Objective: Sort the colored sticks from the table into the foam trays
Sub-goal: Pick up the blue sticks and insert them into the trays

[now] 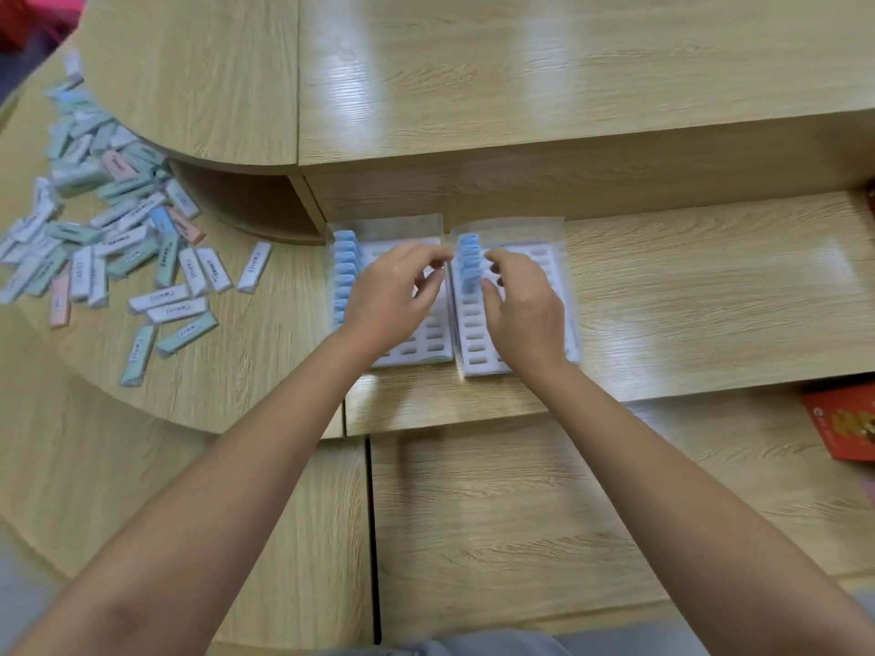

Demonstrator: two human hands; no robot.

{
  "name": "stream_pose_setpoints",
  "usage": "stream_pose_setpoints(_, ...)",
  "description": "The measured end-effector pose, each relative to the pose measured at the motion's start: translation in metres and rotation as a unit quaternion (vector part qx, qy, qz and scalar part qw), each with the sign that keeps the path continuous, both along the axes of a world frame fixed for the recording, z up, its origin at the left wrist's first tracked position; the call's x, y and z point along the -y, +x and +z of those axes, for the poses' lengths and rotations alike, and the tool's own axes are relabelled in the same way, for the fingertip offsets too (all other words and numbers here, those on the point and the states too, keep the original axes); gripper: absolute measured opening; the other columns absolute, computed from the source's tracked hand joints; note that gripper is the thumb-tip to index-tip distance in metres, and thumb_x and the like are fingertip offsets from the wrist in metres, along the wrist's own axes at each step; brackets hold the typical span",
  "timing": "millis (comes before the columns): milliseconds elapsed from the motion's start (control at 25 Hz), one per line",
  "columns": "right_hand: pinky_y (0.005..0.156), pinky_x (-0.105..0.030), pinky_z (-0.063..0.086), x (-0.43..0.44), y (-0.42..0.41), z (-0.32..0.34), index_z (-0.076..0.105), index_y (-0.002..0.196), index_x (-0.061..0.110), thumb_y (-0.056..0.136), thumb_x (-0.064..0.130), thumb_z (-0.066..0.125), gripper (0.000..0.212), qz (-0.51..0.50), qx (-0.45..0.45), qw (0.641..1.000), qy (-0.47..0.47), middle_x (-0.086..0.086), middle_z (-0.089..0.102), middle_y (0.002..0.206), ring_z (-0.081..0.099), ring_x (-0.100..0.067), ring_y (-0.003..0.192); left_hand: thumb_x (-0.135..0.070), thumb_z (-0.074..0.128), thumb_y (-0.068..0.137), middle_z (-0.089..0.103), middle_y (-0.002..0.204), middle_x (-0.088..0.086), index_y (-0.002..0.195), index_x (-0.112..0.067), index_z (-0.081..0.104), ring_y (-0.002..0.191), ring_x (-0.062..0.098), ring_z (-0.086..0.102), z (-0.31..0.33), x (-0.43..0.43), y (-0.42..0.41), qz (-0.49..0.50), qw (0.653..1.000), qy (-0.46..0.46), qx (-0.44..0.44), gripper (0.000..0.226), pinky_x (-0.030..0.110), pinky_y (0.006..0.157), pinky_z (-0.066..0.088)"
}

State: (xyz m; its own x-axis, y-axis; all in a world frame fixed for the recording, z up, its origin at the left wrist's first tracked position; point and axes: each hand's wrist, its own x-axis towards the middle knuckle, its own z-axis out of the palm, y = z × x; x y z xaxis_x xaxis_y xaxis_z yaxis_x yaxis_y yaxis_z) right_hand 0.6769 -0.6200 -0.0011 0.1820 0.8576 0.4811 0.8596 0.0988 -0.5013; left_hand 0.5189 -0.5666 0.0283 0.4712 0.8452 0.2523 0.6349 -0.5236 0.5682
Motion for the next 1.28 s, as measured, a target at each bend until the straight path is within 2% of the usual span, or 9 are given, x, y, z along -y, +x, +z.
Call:
stream_pose_setpoints(160, 0.068, -0.034, 0.047, 0.031, -0.018, 0.031, 0.062, 0.104, 0.012, 0.095, 0.018, 0.048, 0.018, 0.102, -0.019, 0.977, -0.186, -0.003, 0.066, 0.093, 0.059, -0.021, 0.081, -0.022, 0.057, 0.091, 0.059, 0.085, -0.017, 0.098, -0.023, 0.068, 0.073, 0.003, 0.054, 0.013, 0.055, -0.057, 0.038, 0.994, -0.105, -0.015, 0.013, 0.024, 0.071, 0.046)
stream_pose_setpoints(240, 0.073, -0.036, 0.047, 0.054, -0.040, 0.038, 0.062, 0.104, 0.014, 0.096, 0.023, 0.046, 0.020, 0.186, 0.032, 0.944, -0.272, -0.003, 0.066, 0.098, 0.059, -0.023, 0.088, -0.023, 0.058, 0.090, 0.058, 0.084, -0.016, 0.098, -0.023, 0.069, 0.076, 0.007, 0.056, 0.008, 0.095, -0.095, 0.057, 0.985, -0.150, -0.064, 0.013, 0.031, 0.073, 0.048)
stream_pose_setpoints(360, 0.073, -0.034, 0.045, 0.097, -0.093, 0.024, 0.061, 0.107, 0.016, 0.095, 0.027, 0.047, 0.021, 0.297, 0.097, 0.876, -0.369, -0.005, 0.065, 0.103, 0.059, -0.026, 0.095, -0.024, 0.056, 0.091, 0.062, 0.091, -0.013, 0.102, -0.024, 0.068, 0.080, 0.008, 0.057, -0.012, 0.175, -0.163, 0.119, 0.957, -0.240, -0.110, 0.016, 0.026, 0.072, 0.045)
stream_pose_setpoints(480, 0.076, -0.034, 0.048, 0.133, -0.155, -0.007, 0.060, 0.109, 0.016, 0.097, 0.025, 0.043, 0.023, 0.377, 0.130, 0.808, -0.434, -0.005, 0.064, 0.107, 0.059, -0.025, 0.099, -0.019, 0.058, 0.090, 0.068, 0.100, -0.005, 0.102, -0.018, 0.069, 0.087, 0.014, 0.062, -0.035, 0.253, -0.228, 0.212, 0.920, -0.315, -0.101, 0.017, 0.022, 0.071, 0.042)
stream_pose_setpoints(600, 0.079, -0.039, 0.050, 0.146, -0.222, -0.025, 0.060, 0.109, 0.018, 0.097, 0.025, 0.040, 0.025, 0.423, 0.156, 0.774, -0.444, -0.005, 0.064, 0.109, 0.059, -0.024, 0.099, -0.017, 0.056, 0.092, 0.068, 0.104, -0.004, 0.105, -0.015, 0.069, 0.097, 0.016, 0.063, -0.048, 0.313, -0.283, 0.258, 0.887, -0.368, -0.109, 0.019, 0.017, 0.069, 0.036)
stream_pose_setpoints(760, 0.079, -0.036, 0.049, 0.148, -0.314, -0.028, 0.061, 0.110, 0.016, 0.096, 0.022, 0.040, 0.026, 0.431, 0.156, 0.780, -0.426, -0.005, 0.065, 0.109, 0.058, -0.024, 0.099, -0.020, 0.056, 0.091, 0.070, 0.102, -0.005, 0.102, -0.020, 0.069, 0.091, 0.014, 0.063, -0.066, 0.352, -0.362, 0.305, 0.868, -0.383, -0.082, 0.017, 0.022, 0.073, 0.043)
stream_pose_setpoints(920, 0.080, -0.038, 0.051, 0.147, -0.404, -0.043, 0.060, 0.111, 0.015, 0.096, 0.019, 0.039, 0.026, 0.384, 0.139, 0.796, -0.447, -0.004, 0.066, 0.109, 0.059, -0.023, 0.097, -0.025, 0.052, 0.093, 0.067, 0.109, -0.007, 0.108, -0.023, 0.066, 0.096, 0.012, 0.062, -0.075, 0.349, -0.454, 0.276, 0.878, -0.377, -0.102, 0.020, 0.020, 0.076, 0.041)
stream_pose_setpoints(1080, 0.081, -0.032, 0.048, 0.161, -0.496, -0.057, 0.060, 0.113, 0.013, 0.095, 0.019, 0.042, 0.027, 0.343, 0.093, 0.796, -0.489, -0.007, 0.064, 0.112, 0.059, -0.025, 0.101, -0.028, 0.050, 0.094, 0.066, 0.110, -0.005, 0.110, -0.026, 0.065, 0.099, 0.013, 0.061, -0.071, 0.319, -0.562, 0.231, 0.887, -0.368, -0.159, 0.022, 0.025, 0.081, 0.045)
stream_pose_setpoints(1280, 0.082, -0.033, 0.049, 0.154, -0.549, -0.058, 0.061, 0.111, 0.015, 0.093, 0.019, 0.042, 0.026, 0.274, 0.040, 0.793, -0.543, -0.008, 0.064, 0.112, 0.059, -0.025, 0.097, -0.025, 0.052, 0.094, 0.067, 0.109, -0.009, 0.110, -0.024, 0.066, 0.097, 0.012, 0.062, -0.049, 0.226, -0.629, 0.214, 0.903, -0.345, -0.142, 0.021, 0.024, 0.082, 0.047)
